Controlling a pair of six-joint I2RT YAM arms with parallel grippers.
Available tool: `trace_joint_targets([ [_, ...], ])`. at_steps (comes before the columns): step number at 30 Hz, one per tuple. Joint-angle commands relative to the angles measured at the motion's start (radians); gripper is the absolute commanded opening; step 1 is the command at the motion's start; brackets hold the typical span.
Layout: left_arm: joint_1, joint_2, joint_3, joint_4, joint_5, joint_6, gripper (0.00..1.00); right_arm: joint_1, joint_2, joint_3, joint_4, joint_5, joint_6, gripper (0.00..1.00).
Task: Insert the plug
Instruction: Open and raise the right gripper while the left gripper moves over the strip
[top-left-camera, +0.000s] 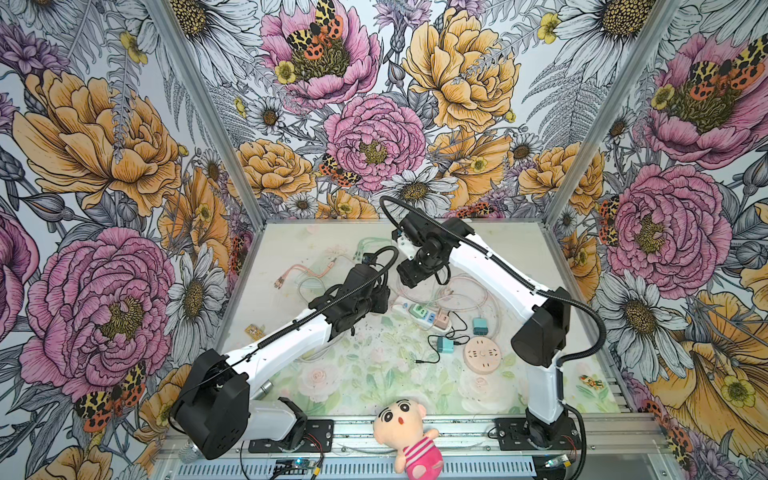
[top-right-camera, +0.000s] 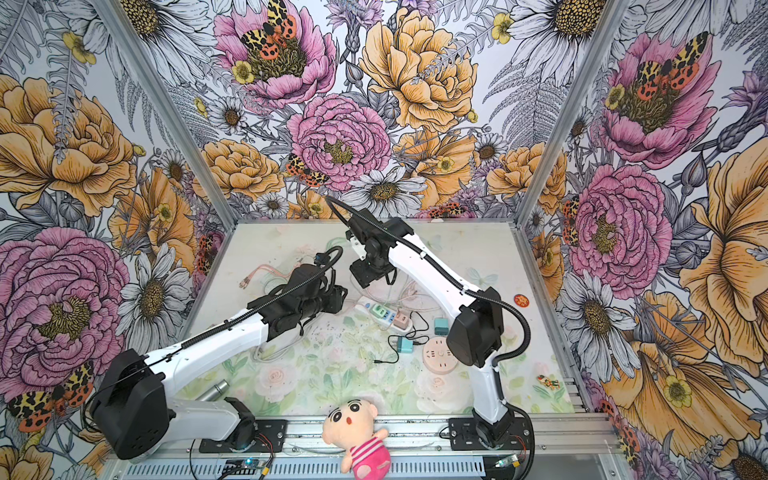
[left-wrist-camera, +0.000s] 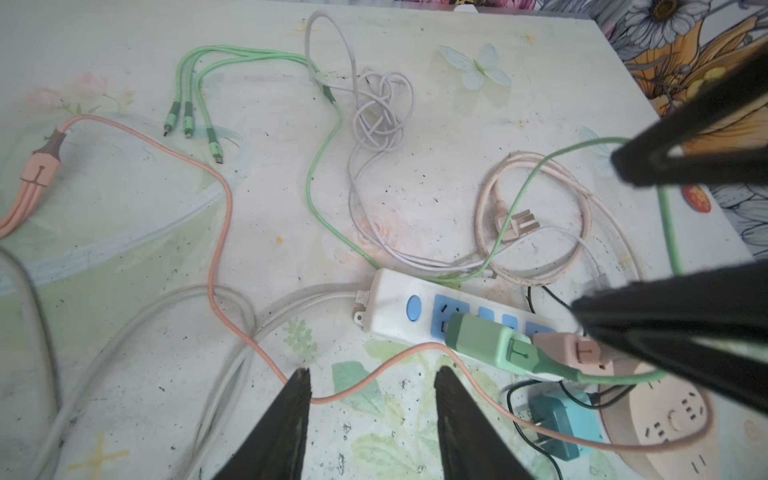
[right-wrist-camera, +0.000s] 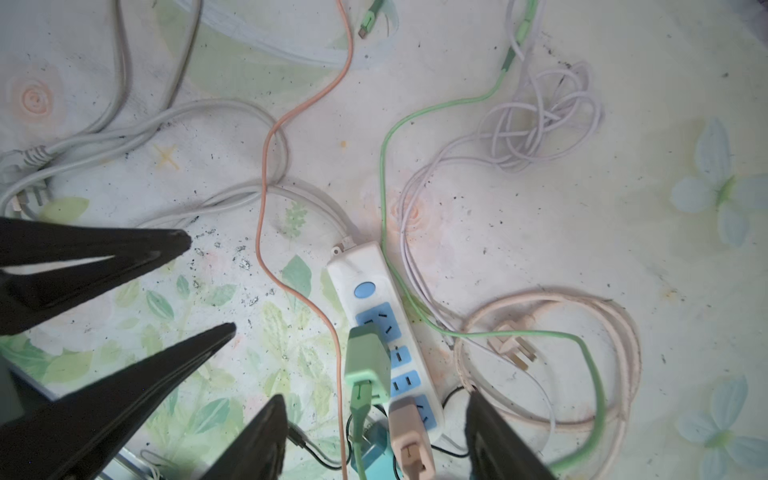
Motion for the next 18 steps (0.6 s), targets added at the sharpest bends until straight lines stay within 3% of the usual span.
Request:
trace_joint_targets([
  [1,-0.101,0.042,0.038,-0.007,-0.171,0.126,0.51,-0.037,-0.155,-0.116,0.130,-0.016,0.051,0.75],
  [3,-0.164,0.083,0.055,0.018,-0.230,0.160,0.52,-0.075,-0.246,-0.218,0.186,-0.013,0.070,0.76],
  [9,-0.192,0.204,0.110,0.033,-0.179,0.174,0.56,-0.227,-0.452,-0.499,0.327,-0.055,0.145,0.77],
  [18,-0.221,0.238,0.088,0.069,-0.118,0.198,0.63,-0.326,-0.537,-0.648,0.375,-0.088,0.162,0.79],
])
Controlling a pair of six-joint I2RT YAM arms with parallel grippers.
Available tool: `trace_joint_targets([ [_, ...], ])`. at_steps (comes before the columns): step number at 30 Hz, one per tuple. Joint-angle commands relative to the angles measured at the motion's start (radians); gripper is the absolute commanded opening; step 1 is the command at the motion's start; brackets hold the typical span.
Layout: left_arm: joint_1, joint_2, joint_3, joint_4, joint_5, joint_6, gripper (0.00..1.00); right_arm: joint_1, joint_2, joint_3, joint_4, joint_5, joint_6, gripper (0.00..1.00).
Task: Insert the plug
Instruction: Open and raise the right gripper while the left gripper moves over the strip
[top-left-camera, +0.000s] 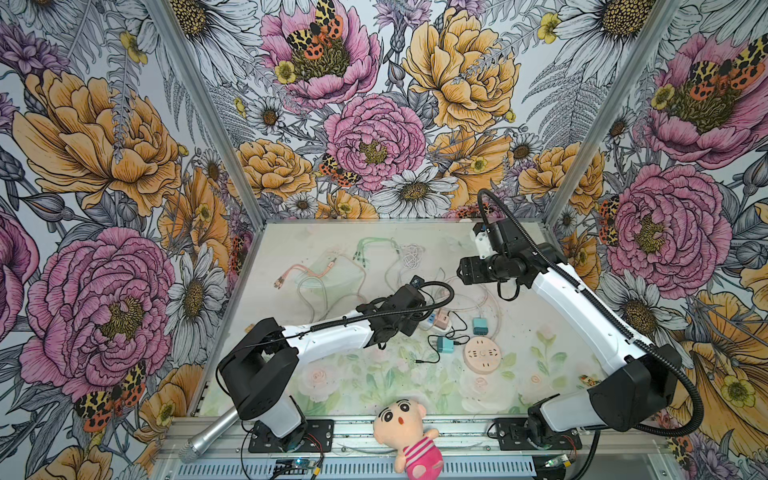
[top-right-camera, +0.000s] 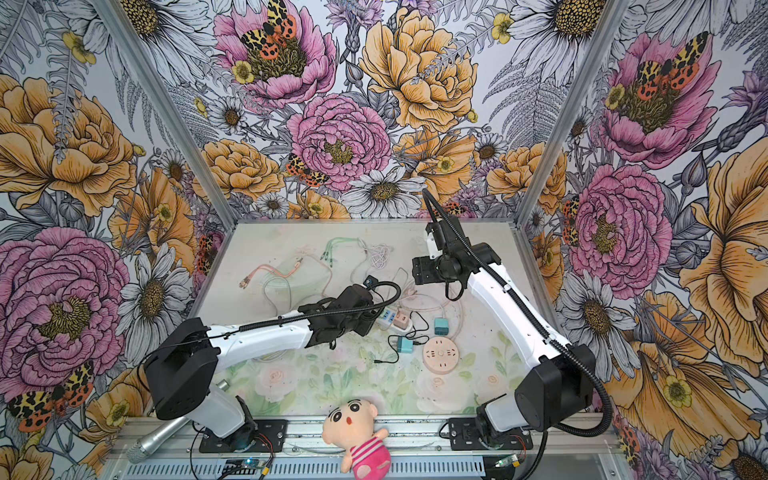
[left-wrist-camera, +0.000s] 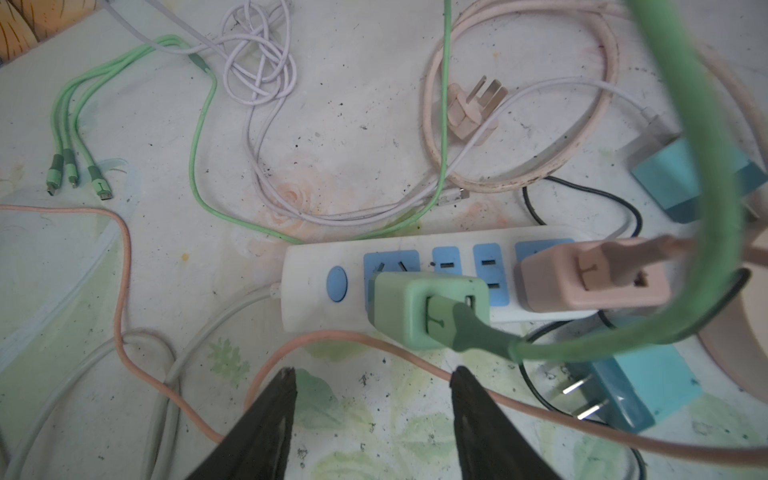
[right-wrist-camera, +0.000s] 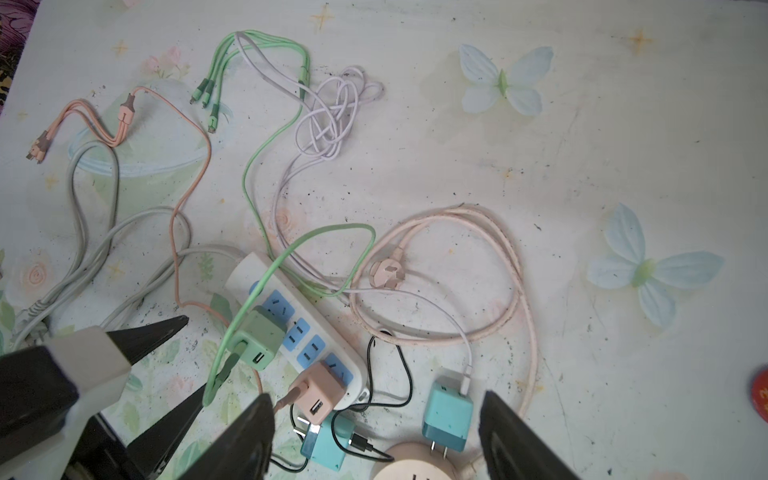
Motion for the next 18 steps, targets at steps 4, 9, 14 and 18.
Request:
trace_joint_targets([
  [4,-0.019,-0.017,-0.032,0.088,0.062,0.010,0.65,-0.022,-0.049,-0.049,0.079,-0.039,0.021,0.79],
  [9,-0.038,0.041,-0.001,0.106,0.047,0.007,0.66,-0.024,-0.042,-0.067,0.097,-0.054,0.025,0.79],
  [14,-0.046,0.084,0.020,0.123,0.013,-0.006,0.67,-0.029,-0.041,-0.067,0.103,-0.060,0.022,0.79],
  [18,-0.057,0.125,0.056,0.102,-0.043,-0.004,0.67,-0.032,-0.038,-0.069,0.108,-0.068,0.021,0.79],
])
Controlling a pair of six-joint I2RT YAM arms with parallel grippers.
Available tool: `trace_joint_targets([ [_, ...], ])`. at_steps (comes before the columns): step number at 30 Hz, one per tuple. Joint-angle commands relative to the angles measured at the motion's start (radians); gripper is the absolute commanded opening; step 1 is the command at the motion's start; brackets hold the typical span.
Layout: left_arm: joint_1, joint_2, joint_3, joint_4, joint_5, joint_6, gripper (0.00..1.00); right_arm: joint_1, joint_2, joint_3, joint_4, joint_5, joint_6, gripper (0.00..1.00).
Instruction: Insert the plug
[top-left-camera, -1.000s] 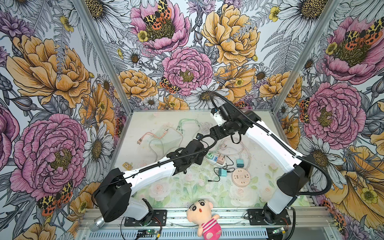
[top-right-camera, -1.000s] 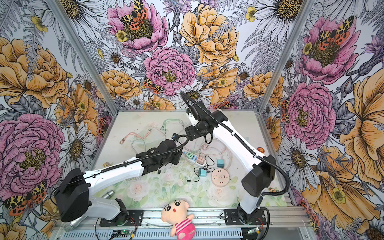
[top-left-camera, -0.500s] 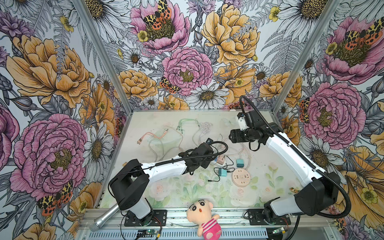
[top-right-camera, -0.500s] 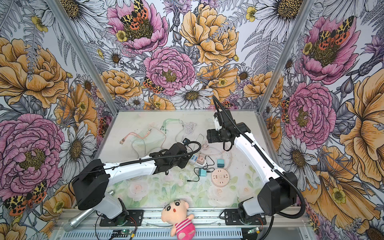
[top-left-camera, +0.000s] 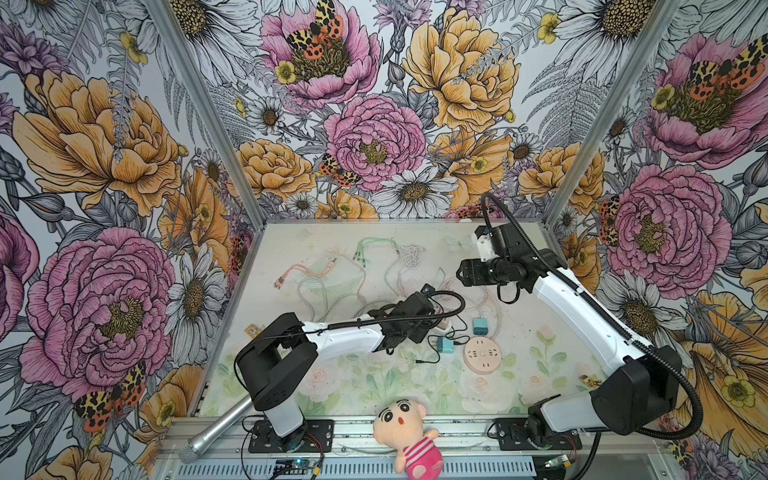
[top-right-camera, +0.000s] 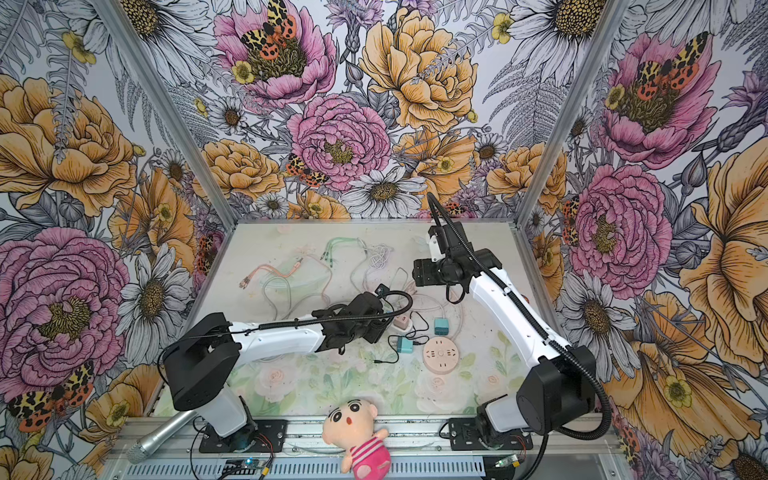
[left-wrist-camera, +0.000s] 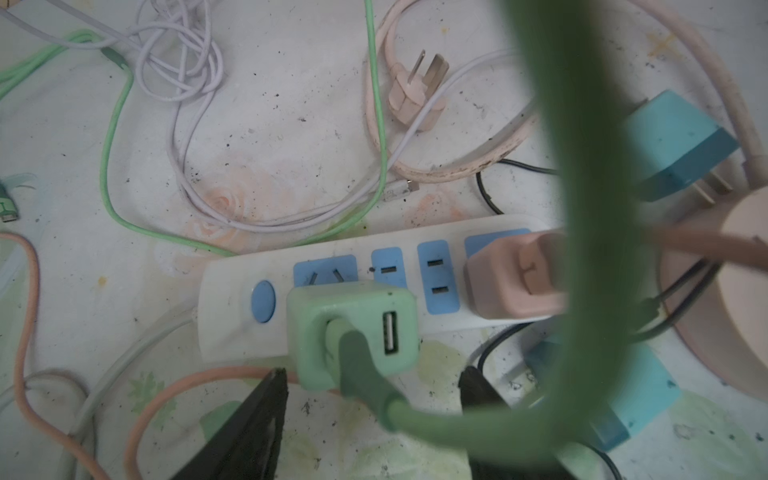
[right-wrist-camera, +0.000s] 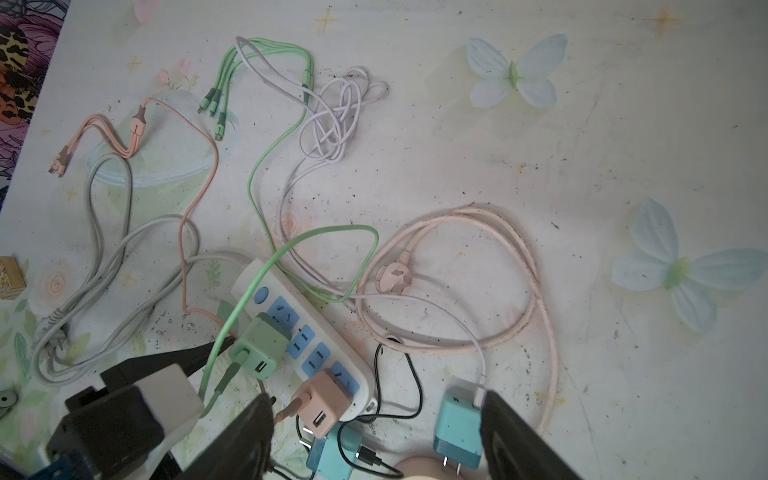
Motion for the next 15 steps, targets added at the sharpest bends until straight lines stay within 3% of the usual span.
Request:
trace_joint_targets([
  [1,-0.015,0.020,0.046,0.018,-0.068,-0.009,0.67,-0.010,-0.019,-0.008,0.029,-0.019,0.005,0.79],
  [7,-0.022,0.045,0.078,0.011,-0.128,-0.011,0.66,-0.009,-0.016,-0.020,0.039,-0.030,0.002,0.79],
  [15,-0.004,0.082,0.102,-0.030,-0.095,-0.018,0.56,-0.012,-0.004,-0.030,0.046,-0.056,-0.004,0.79],
])
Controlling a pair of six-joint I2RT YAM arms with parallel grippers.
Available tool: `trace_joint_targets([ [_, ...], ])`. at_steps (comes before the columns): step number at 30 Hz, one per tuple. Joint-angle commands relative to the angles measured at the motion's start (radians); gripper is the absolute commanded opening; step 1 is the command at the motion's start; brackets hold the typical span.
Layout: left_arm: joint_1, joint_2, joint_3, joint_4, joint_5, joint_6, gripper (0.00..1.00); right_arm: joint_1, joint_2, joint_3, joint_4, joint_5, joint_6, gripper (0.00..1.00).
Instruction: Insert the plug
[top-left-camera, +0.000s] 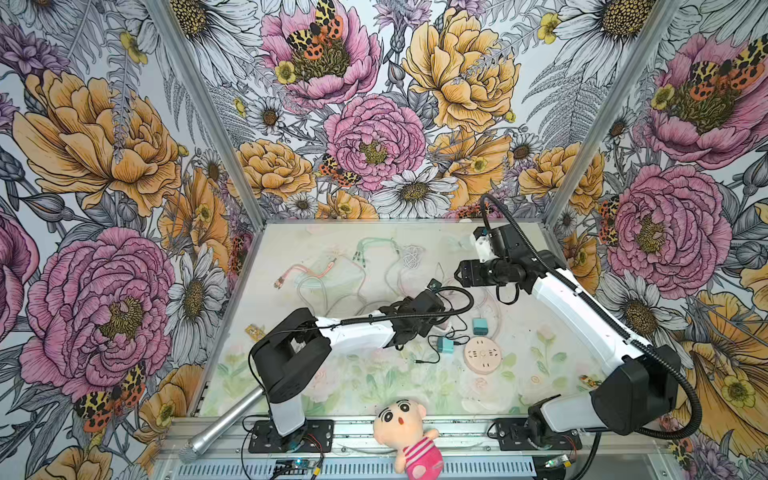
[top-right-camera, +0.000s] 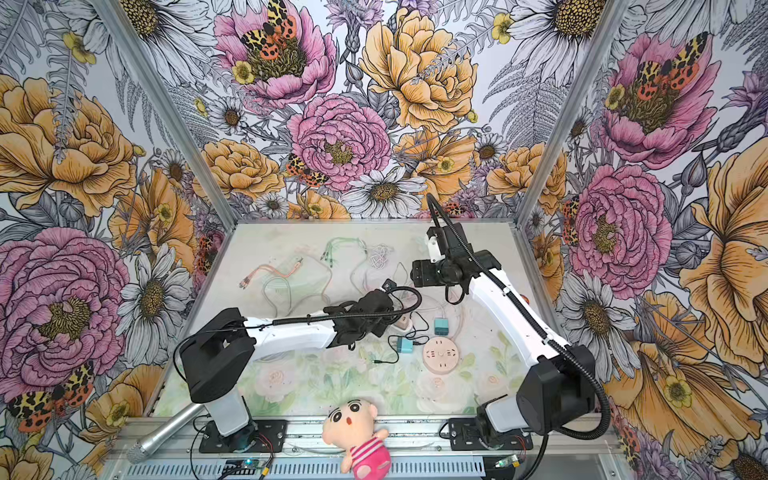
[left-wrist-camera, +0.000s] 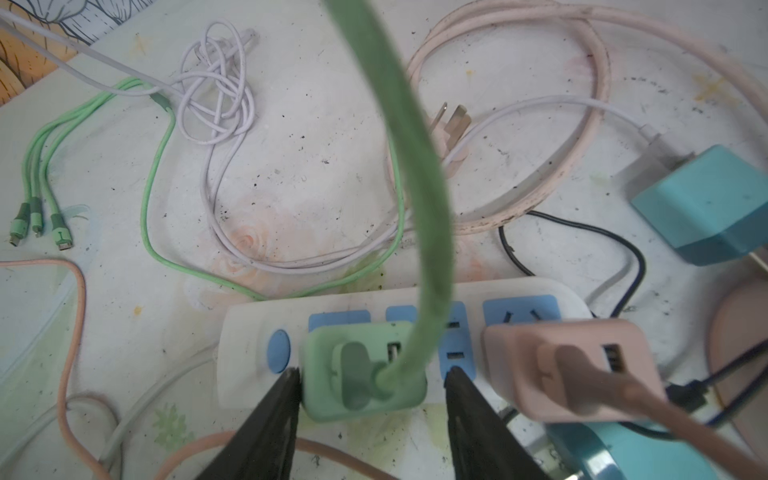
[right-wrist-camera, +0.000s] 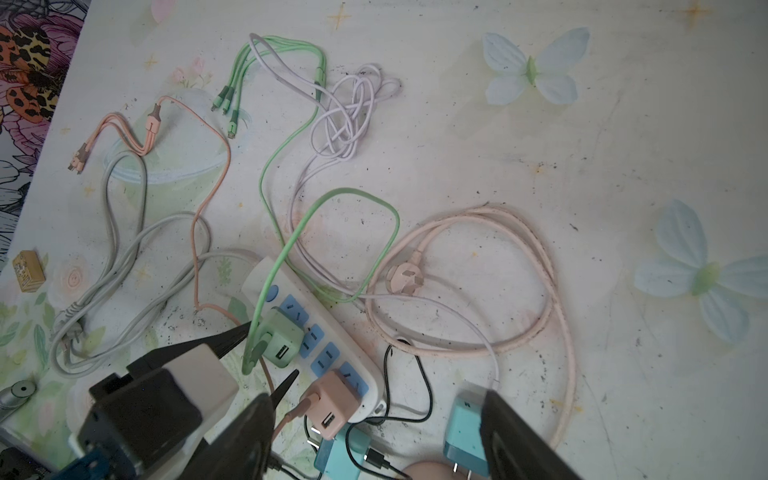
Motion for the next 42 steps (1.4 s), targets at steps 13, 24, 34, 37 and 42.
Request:
trace_joint_targets([
  [13,0.072,-0.029,-0.009,-0.020,0.085,-0.060,0.34,-0.008,0.007,-0.012,0.030,-0.033,-0.006,0.78],
  [24,0.104,-0.018,-0.057,0.005,0.159,-0.135,0.34,-0.008,0.014,-0.004,0.030,-0.045,-0.013,0.77],
  [34,0.078,-0.014,-0.160,0.089,0.156,-0.172,0.33,-0.010,0.025,0.018,0.031,-0.059,-0.010,0.77],
  [37,0.070,0.014,-0.160,0.078,0.157,-0.170,0.32,-0.009,0.028,0.018,0.031,-0.060,-0.004,0.76],
  [42,0.056,0.016,-0.185,0.055,0.181,-0.170,0.32,-0.010,0.017,0.010,0.031,-0.058,0.000,0.76],
])
